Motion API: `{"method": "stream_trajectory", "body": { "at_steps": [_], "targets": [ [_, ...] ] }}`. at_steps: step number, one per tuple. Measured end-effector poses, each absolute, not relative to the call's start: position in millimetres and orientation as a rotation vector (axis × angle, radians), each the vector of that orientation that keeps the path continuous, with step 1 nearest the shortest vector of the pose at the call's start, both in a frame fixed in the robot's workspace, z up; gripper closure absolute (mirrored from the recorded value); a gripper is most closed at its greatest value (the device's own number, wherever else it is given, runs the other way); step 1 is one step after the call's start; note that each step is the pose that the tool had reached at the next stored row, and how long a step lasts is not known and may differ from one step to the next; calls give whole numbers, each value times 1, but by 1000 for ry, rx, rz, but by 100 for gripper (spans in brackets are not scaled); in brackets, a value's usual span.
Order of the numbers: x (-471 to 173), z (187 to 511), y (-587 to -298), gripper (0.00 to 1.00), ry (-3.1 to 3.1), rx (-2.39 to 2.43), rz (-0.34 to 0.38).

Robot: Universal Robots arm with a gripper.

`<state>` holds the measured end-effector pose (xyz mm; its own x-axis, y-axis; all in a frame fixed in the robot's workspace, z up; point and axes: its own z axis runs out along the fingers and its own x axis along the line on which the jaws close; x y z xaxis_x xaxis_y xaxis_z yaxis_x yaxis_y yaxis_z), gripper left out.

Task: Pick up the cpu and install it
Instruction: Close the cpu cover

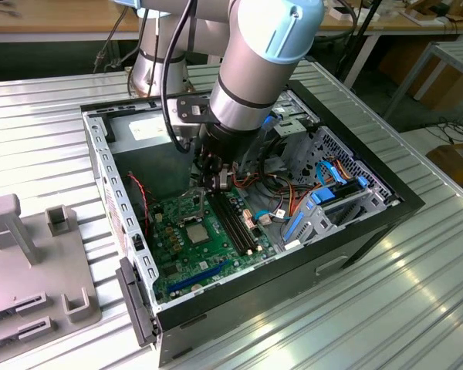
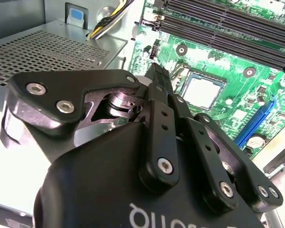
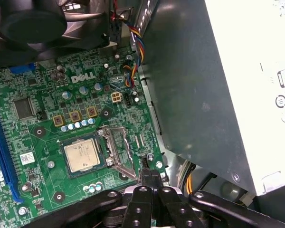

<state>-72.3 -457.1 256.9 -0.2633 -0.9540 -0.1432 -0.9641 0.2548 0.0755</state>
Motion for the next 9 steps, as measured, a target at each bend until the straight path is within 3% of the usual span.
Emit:
{"method": "stream_trajectory", "body": {
  "at_steps": [9],
  "targets": [
    [-72,257,-457,89,2410,-1896,228]
  ]
}}
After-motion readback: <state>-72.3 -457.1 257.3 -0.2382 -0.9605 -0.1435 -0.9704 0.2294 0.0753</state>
